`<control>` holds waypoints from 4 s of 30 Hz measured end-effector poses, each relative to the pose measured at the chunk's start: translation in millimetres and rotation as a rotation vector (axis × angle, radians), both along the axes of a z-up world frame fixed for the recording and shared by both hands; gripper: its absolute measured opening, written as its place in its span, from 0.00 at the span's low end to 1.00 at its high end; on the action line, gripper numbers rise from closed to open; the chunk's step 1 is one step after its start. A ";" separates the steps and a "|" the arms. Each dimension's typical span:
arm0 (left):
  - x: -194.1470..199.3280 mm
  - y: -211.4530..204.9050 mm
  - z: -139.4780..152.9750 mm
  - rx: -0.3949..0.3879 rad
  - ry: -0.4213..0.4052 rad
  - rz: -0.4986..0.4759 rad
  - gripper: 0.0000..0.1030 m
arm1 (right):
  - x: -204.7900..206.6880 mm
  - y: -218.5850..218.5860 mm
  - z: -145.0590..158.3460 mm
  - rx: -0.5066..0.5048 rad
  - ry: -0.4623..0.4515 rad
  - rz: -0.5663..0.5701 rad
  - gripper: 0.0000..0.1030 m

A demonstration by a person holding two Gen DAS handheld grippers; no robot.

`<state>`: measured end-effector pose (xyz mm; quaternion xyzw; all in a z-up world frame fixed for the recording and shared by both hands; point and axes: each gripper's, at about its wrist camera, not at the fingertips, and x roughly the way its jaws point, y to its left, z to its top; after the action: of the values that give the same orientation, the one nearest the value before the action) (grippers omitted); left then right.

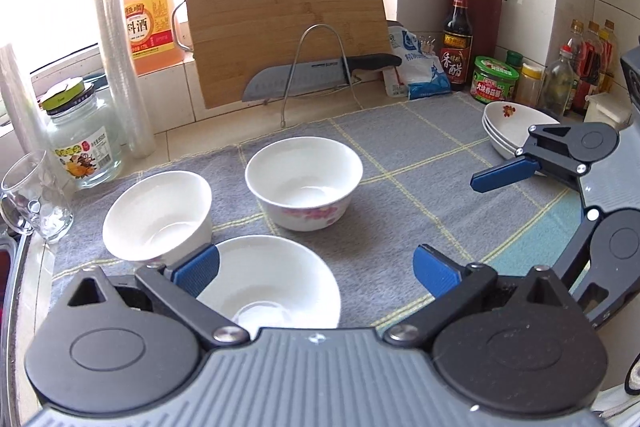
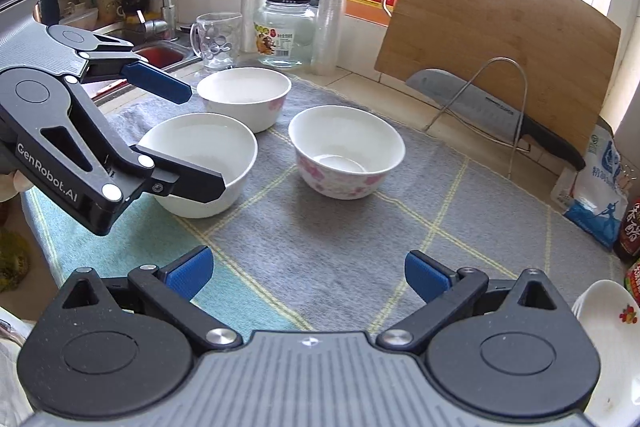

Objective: Organize plates and bowls

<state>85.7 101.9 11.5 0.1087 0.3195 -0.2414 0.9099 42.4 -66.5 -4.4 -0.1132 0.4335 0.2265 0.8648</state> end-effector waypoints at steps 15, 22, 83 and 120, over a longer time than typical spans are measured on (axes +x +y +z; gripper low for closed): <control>38.0 68.6 -20.6 0.036 0.072 0.082 0.97 | 19.9 76.8 -26.8 0.056 0.031 0.051 1.00; 52.5 71.5 -28.2 0.024 0.126 0.032 0.81 | 26.7 90.0 -35.7 0.074 0.039 0.050 1.00; 43.4 -48.3 -26.5 -0.020 0.172 -0.283 0.45 | -9.7 -0.9 -6.1 0.018 0.043 -0.089 0.83; 49.9 -91.7 -47.1 -0.024 0.229 -0.324 0.45 | -11.7 -44.5 -18.6 0.010 0.105 -0.142 0.83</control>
<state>135.6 10.2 -35.6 0.1197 0.3963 -0.3994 0.8180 30.8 -111.0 -23.0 -0.0658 0.4840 0.1726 0.8553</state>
